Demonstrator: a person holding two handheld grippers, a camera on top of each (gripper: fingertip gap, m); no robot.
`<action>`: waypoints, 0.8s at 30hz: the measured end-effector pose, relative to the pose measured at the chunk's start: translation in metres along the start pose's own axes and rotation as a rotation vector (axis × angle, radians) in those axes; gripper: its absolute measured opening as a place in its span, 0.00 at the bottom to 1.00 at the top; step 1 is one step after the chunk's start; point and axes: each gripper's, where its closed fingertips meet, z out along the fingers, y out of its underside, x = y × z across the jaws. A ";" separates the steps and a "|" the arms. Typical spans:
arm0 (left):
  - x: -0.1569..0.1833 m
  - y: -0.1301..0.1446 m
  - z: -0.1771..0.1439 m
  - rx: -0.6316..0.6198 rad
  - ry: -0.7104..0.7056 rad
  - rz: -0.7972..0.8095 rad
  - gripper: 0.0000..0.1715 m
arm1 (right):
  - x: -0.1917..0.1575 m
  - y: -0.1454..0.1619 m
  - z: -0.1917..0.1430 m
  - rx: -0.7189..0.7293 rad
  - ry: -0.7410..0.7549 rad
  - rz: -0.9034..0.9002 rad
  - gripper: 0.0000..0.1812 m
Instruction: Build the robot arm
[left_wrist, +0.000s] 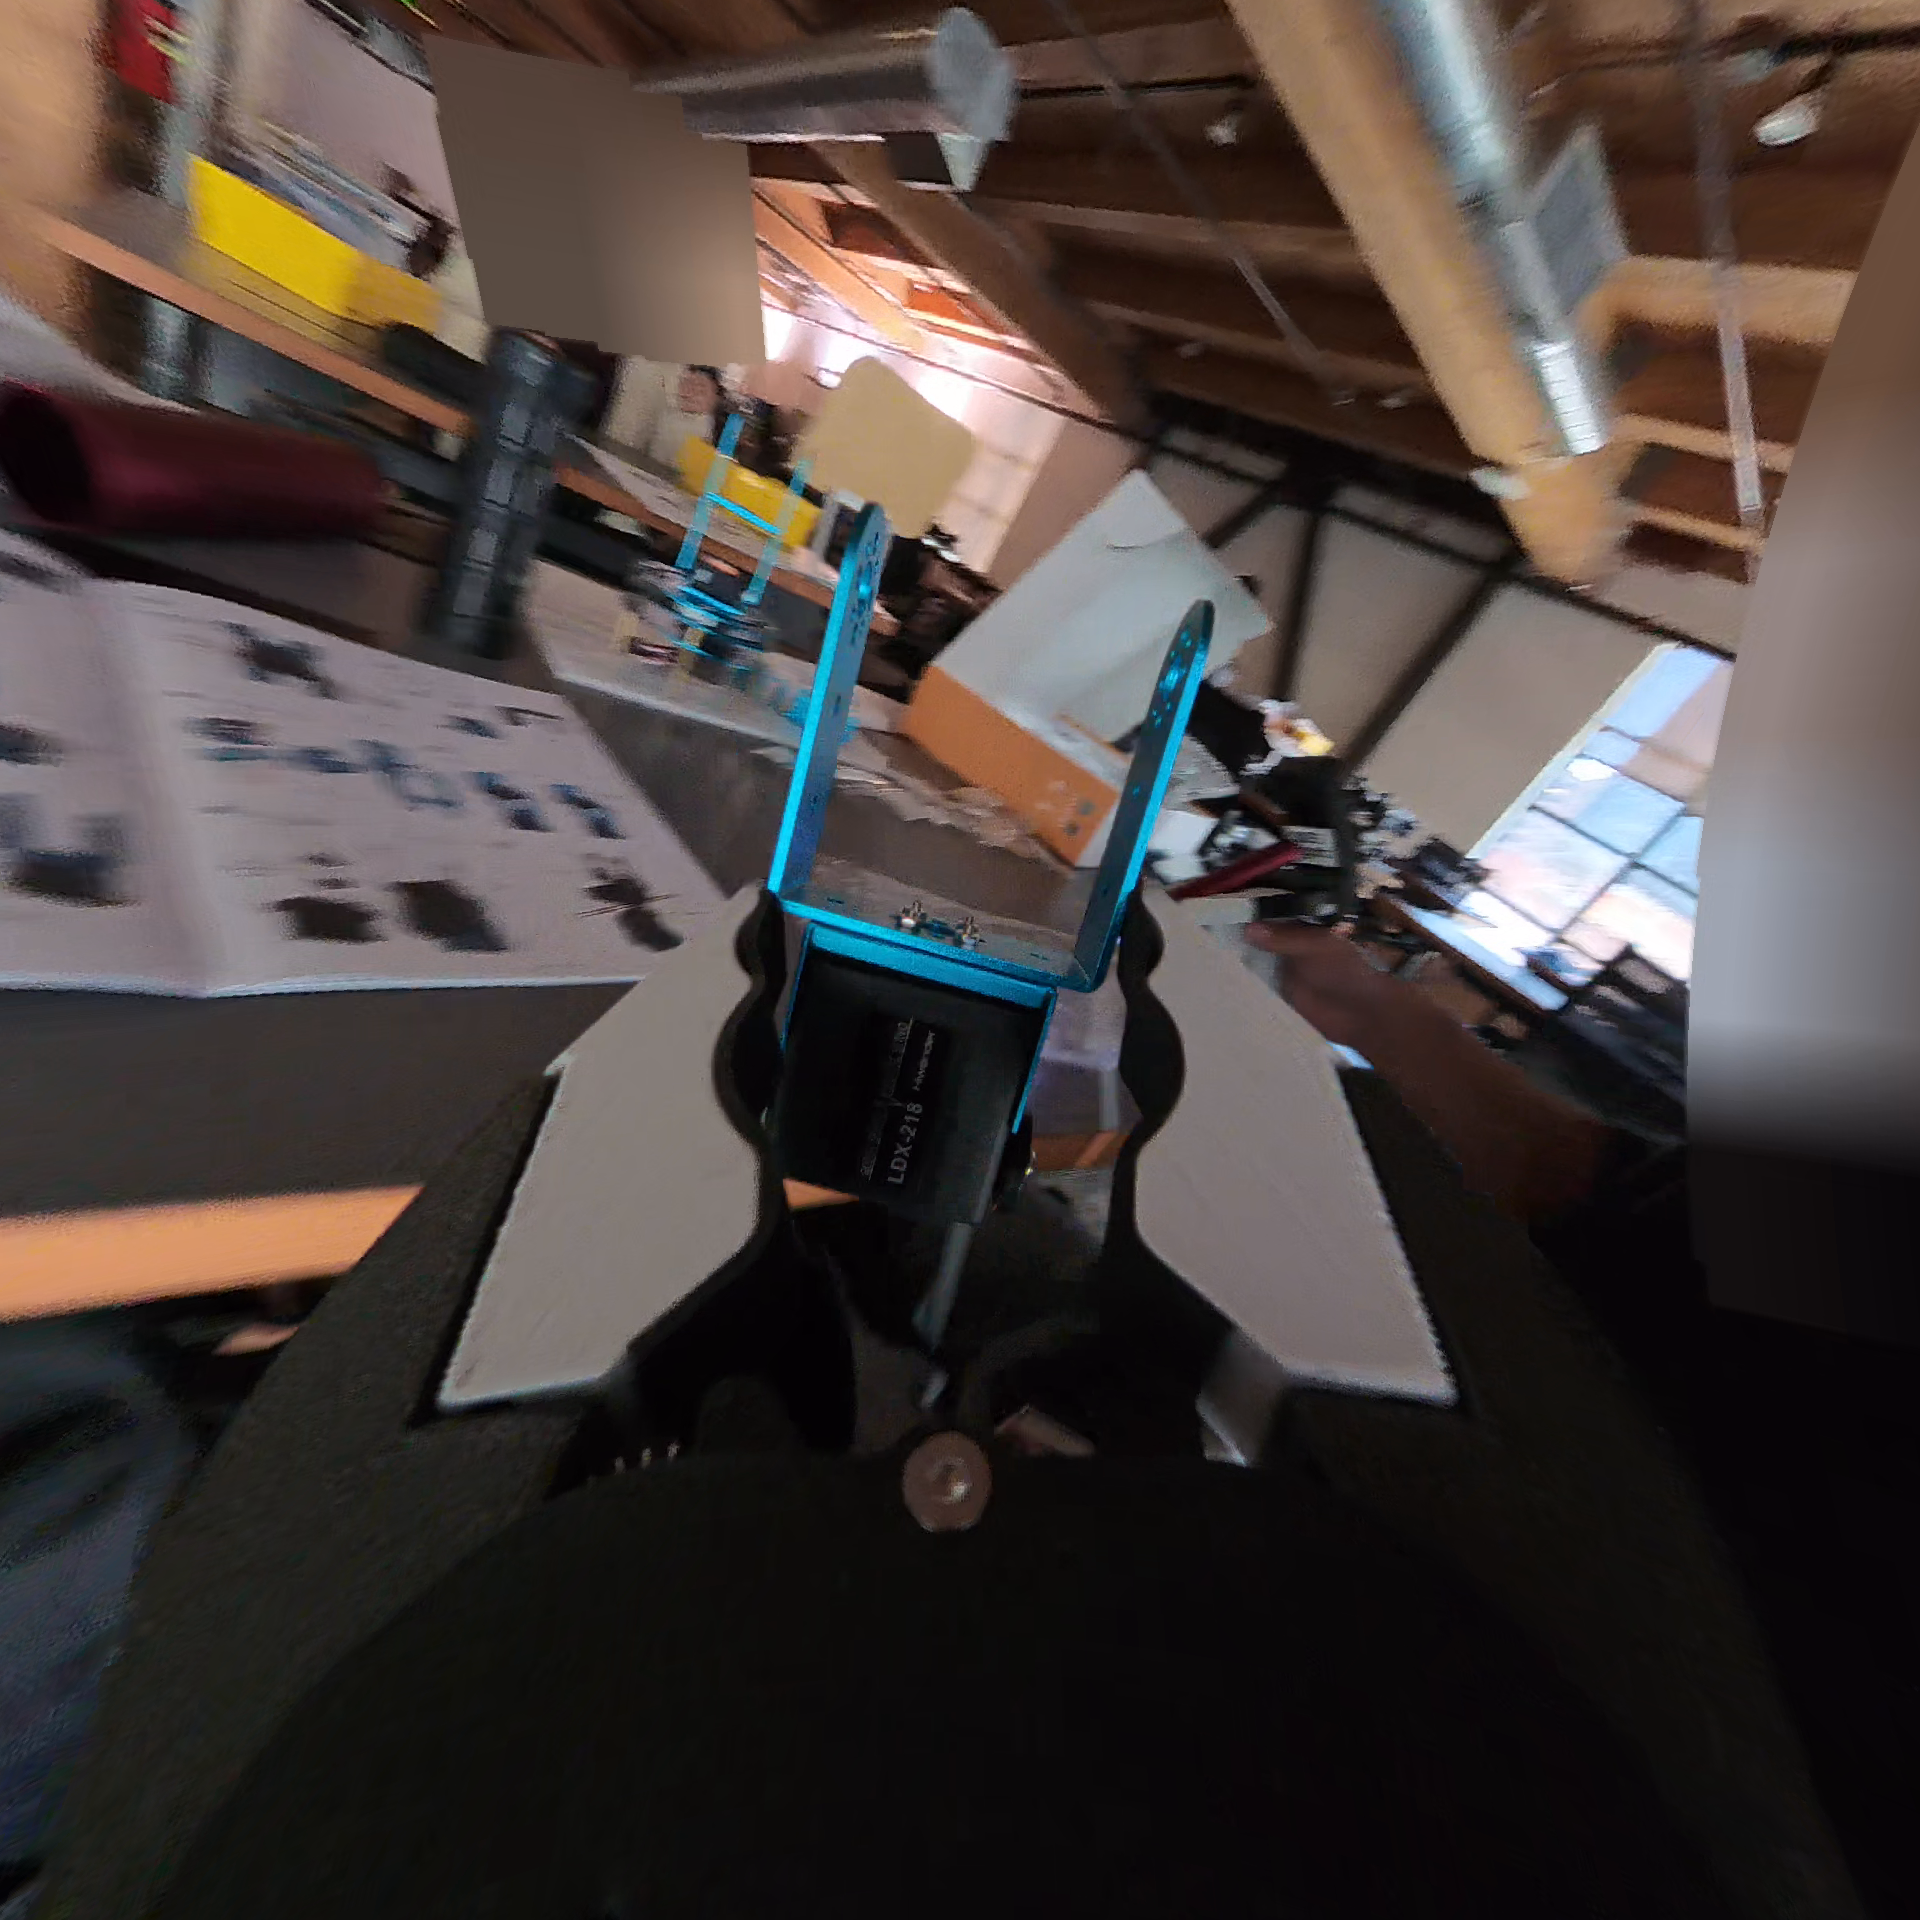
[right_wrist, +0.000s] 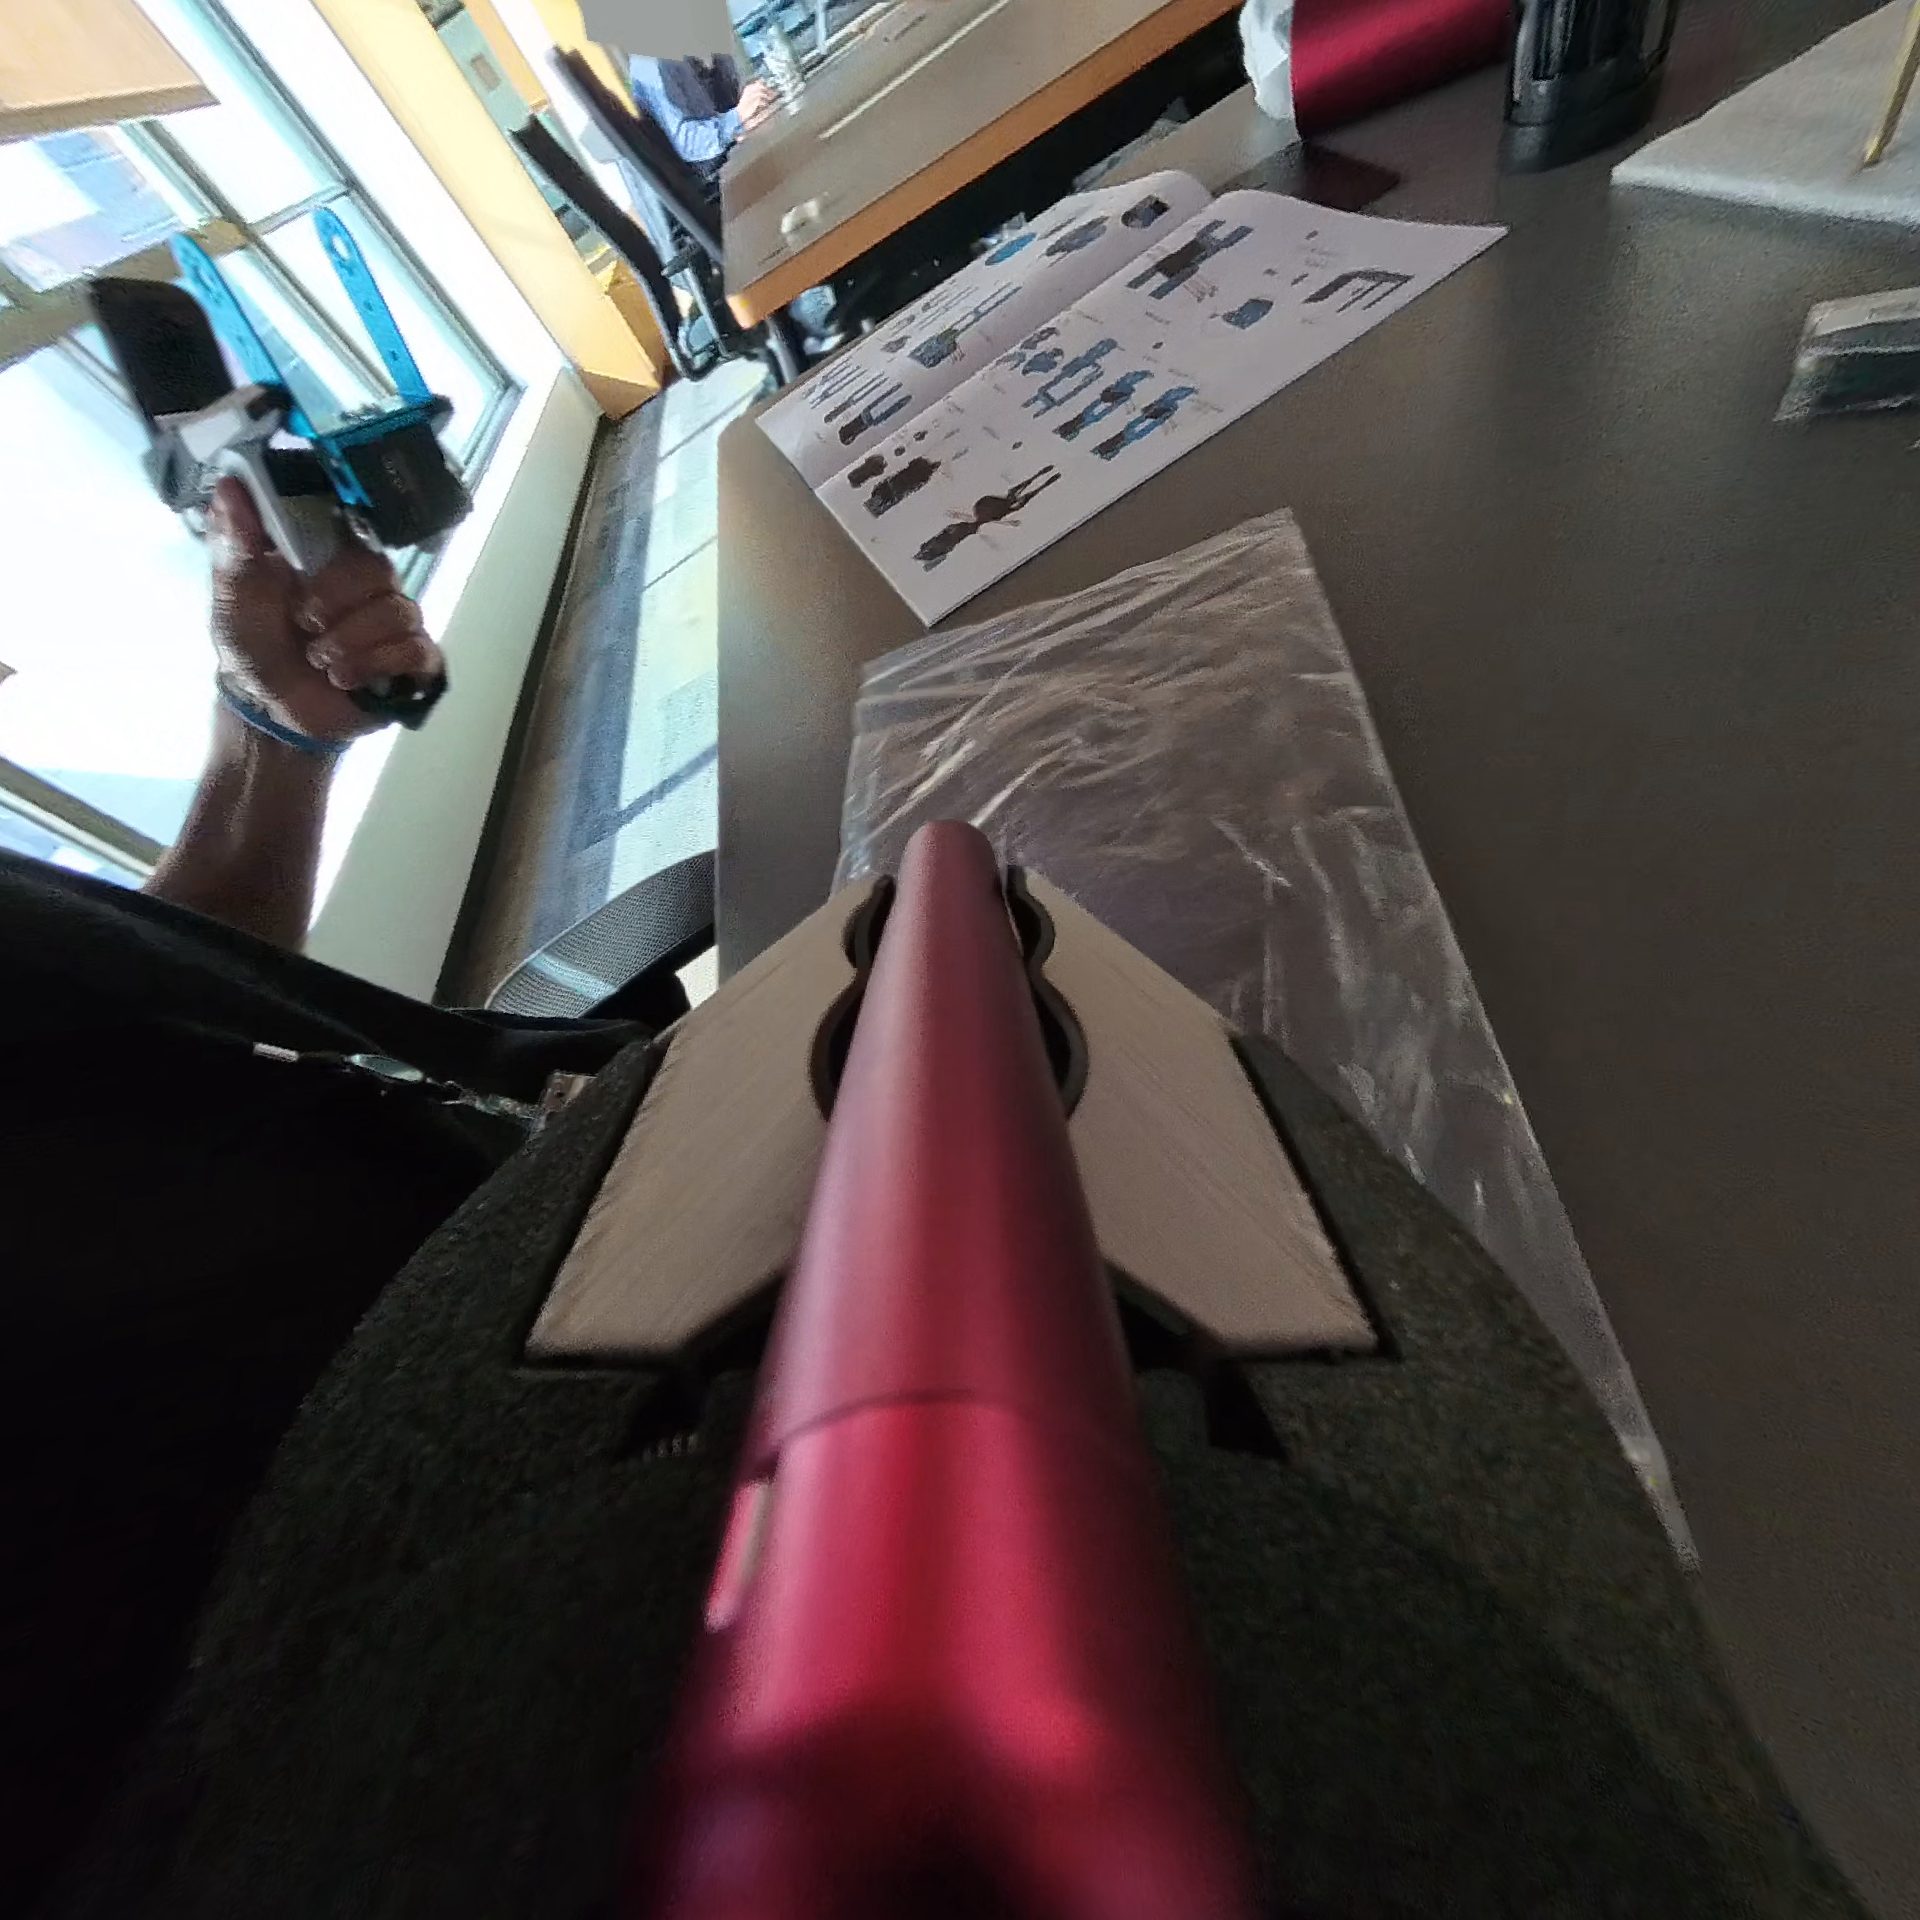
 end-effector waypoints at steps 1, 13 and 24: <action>0.004 0.003 0.021 0.002 0.036 -0.022 0.37 | 0.011 -0.003 -0.002 -0.006 -0.009 0.007 0.12; 0.033 0.029 0.213 -0.168 0.160 -0.214 0.37 | 0.049 -0.031 -0.061 -0.005 0.269 -0.301 0.13; 0.031 0.068 0.277 -0.261 0.080 -0.162 0.38 | -0.003 0.018 -0.016 -0.152 0.182 -0.276 0.12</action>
